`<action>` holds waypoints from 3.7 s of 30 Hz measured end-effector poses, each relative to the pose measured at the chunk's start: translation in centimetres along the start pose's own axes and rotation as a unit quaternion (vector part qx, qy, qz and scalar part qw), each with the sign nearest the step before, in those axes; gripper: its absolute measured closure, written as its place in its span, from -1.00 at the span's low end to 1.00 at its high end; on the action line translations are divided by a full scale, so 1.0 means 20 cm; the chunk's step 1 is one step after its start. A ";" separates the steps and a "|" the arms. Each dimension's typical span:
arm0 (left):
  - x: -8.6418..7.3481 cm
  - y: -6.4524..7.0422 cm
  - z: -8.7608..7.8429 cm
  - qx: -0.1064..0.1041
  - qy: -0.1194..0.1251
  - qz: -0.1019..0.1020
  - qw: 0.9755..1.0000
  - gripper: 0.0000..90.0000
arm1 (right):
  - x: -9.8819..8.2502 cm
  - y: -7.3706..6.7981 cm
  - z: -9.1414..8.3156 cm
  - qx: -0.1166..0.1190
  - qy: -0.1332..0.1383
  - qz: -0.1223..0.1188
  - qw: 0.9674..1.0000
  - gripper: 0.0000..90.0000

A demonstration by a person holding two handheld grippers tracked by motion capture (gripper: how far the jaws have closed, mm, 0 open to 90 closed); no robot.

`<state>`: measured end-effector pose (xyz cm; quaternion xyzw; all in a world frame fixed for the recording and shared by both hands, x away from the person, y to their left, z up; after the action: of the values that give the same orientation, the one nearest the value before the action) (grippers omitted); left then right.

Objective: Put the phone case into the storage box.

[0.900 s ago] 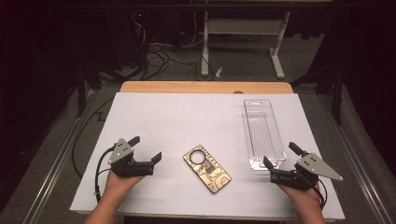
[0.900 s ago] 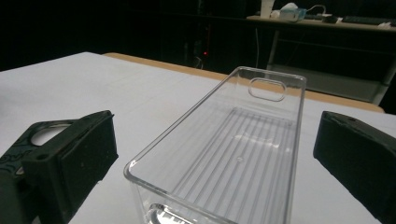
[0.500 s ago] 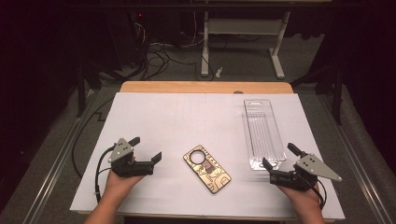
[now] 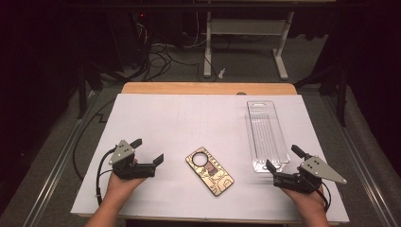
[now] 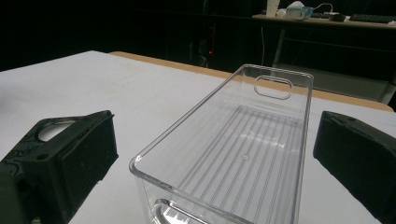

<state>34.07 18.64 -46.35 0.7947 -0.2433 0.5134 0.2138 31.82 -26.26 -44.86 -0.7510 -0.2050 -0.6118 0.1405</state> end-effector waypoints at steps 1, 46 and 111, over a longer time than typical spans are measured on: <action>0.00 0.00 0.00 -0.001 -0.002 -0.001 1.000 -1.00 | 0.00 0.00 0.00 0.000 0.001 0.000 1.000 -1.00; 0.00 -0.02 -0.04 0.001 0.018 -0.007 1.000 0.33 | 0.02 -0.02 -0.01 0.007 0.008 -0.004 1.000 -1.00; 0.07 0.69 0.55 -0.162 -0.112 0.043 0.979 1.00 | 0.03 -0.01 -0.01 0.008 0.018 0.001 1.000 -0.98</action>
<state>34.05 0.95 -48.00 0.7905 -0.3799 0.3839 0.2889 31.62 -26.23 -44.23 -0.7393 -0.2064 -0.6230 0.1511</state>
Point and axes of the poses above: each handheld gripper's, and its own axes: z roughly forward along the jaws, x roughly out of its top, y roughly to its right, the point moved 5 cm from there along z, roughly forward along the jaws
